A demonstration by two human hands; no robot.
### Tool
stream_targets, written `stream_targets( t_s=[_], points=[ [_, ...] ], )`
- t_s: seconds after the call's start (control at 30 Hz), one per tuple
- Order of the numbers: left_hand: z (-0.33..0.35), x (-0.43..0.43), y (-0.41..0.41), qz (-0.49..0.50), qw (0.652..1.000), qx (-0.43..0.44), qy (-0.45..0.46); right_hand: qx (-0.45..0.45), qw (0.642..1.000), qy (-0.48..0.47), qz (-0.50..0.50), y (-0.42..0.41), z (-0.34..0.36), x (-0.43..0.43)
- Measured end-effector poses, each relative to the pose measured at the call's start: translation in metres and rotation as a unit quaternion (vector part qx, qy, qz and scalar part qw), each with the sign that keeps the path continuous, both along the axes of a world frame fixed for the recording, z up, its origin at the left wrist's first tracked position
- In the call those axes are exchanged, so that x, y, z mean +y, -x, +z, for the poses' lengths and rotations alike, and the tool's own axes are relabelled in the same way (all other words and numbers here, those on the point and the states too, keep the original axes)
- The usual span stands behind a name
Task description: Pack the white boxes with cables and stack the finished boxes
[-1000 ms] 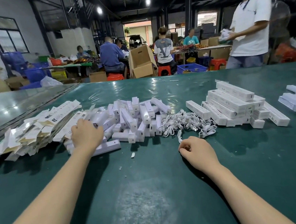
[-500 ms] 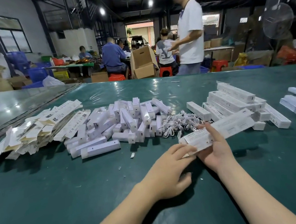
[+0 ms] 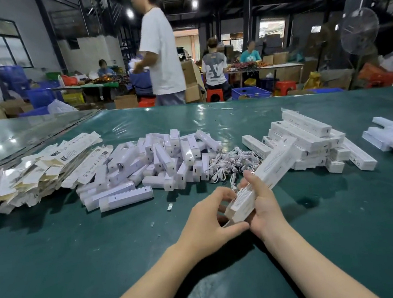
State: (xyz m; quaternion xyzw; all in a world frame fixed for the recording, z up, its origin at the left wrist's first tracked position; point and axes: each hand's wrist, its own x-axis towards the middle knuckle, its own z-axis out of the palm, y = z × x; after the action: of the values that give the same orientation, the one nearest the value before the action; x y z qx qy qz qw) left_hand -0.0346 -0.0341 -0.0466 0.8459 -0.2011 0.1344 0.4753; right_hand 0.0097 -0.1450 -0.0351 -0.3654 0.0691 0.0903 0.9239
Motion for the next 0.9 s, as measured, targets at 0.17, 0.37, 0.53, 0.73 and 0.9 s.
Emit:
stream_targets(
  t_s=[0.17, 0.37, 0.53, 0.73, 0.9],
  points=[
    [0.0, 0.0, 0.0, 0.102, 0.991, -0.061, 0.053, -0.009, 1.0, 0.0, -0.024, -0.001, 0.003, 0.0],
    [0.004, 0.017, -0.008, 0.163, 0.977, -0.124, -0.055, -0.023, 0.992, 0.122, -0.017, 0.0, 0.003, 0.004],
    [0.005, 0.028, -0.015, 0.172, 0.96, -0.185, -0.122, -0.031, 0.98, 0.194, 0.026, 0.003, 0.004, 0.002],
    [0.002, 0.028, -0.014, 0.097, 0.987, -0.109, 0.063, -0.04, 0.985, 0.163, 0.027, 0.004, 0.002, -0.002],
    [0.004, 0.035, -0.017, 0.047, 0.972, 0.059, 0.223, -0.051, 0.985, 0.161, 0.027, 0.002, 0.001, -0.003]
  ],
)
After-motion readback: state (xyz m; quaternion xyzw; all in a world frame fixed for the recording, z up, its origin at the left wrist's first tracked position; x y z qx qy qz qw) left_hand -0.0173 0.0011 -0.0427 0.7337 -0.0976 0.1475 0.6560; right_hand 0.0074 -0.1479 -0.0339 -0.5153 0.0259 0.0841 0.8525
